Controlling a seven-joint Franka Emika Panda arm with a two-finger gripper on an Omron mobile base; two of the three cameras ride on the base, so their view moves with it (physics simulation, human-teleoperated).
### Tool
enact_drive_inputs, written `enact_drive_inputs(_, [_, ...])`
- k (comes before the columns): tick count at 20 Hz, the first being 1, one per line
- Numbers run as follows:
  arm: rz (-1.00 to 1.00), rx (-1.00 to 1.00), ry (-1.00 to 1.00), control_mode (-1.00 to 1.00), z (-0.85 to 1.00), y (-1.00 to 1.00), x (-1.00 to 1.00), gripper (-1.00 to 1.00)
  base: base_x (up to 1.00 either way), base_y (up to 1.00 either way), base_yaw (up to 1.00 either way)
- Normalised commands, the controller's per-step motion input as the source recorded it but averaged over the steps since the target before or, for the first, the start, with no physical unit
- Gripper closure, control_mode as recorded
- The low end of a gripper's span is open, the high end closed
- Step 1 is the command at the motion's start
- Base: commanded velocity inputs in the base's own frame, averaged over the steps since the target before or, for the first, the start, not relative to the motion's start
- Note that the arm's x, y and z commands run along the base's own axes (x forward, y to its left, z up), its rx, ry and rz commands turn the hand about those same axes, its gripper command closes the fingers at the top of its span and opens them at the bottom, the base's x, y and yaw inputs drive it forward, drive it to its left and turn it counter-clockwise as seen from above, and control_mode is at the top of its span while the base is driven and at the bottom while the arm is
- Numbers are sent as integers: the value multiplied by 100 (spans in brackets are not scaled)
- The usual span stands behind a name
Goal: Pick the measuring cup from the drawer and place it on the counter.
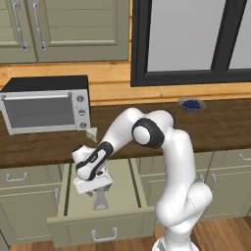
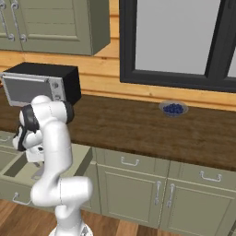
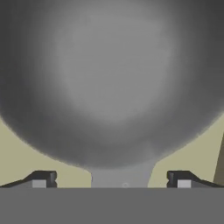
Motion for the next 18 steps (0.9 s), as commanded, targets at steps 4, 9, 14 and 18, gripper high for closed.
enact_drive_inputs(4, [0, 1, 1, -100, -46, -23, 3, -100, 0, 0, 0])
enact_drive_inputs(9, [0, 6, 6, -100, -92, 10, 17, -100, 0, 0, 0])
enact_drive_inputs(14, [0, 2, 4, -100, -77, 55, 8, 100, 0, 0, 0])
enact_drive_inputs(18, [1, -11, -2, -100, 25, 14, -41, 100, 0, 0, 0])
